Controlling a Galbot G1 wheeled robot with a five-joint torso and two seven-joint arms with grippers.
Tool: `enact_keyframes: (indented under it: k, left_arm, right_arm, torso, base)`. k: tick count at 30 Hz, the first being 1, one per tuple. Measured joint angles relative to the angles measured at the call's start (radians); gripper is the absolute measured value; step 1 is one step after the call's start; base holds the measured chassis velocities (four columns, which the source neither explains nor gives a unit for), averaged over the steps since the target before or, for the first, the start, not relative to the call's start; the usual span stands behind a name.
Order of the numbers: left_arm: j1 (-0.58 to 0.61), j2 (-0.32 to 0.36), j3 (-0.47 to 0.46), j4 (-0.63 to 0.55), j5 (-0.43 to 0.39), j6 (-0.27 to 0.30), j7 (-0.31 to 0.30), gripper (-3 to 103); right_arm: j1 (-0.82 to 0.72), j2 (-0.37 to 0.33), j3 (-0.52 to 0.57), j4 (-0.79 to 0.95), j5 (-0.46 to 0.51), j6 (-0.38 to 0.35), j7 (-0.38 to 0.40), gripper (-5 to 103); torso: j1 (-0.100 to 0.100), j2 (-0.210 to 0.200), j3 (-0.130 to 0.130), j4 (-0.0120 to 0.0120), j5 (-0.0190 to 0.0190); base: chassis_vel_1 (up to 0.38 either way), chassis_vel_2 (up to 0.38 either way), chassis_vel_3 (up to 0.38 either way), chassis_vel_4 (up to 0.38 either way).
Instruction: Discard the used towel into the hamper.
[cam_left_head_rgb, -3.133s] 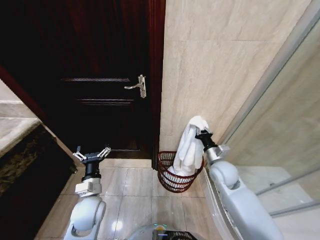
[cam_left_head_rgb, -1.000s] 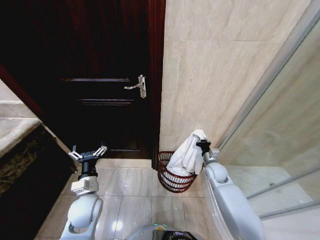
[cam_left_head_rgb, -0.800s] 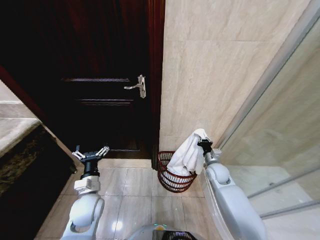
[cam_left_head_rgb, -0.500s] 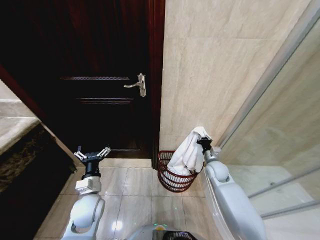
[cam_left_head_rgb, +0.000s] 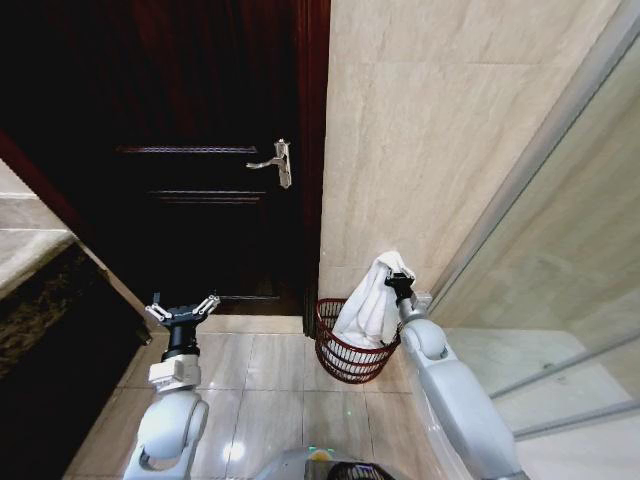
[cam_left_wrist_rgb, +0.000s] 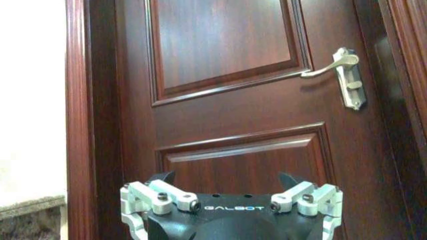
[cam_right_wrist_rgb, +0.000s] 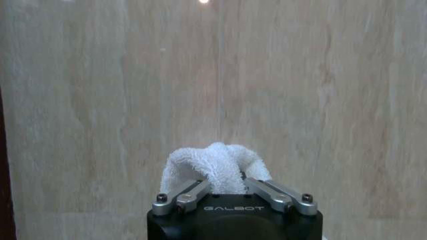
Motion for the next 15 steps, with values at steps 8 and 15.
enact_keyframes:
  k: [8,15]
  left_arm:
    - [0.003,-0.001,-0.014,-0.008,-0.011,-0.009,-0.010,100]
    - [0.004,-0.016,-0.015,-0.010,-0.008,-0.009,-0.010,100]
  right_arm:
    - [0.002,0.015,-0.003,-0.061,0.016,0.013,-0.006,4]
    - [-0.025,-0.015,-0.026,-0.026,0.037,-0.034,0.009,4]
  torso:
    - [-0.001,-0.004,-0.003,0.0002,0.0001]
    - [0.000,-0.003,-0.003,0.0005,0.0004]
  base:
    - [0.000,0.000,0.000,0.000]
    - [0.000,0.000,0.000,0.000]
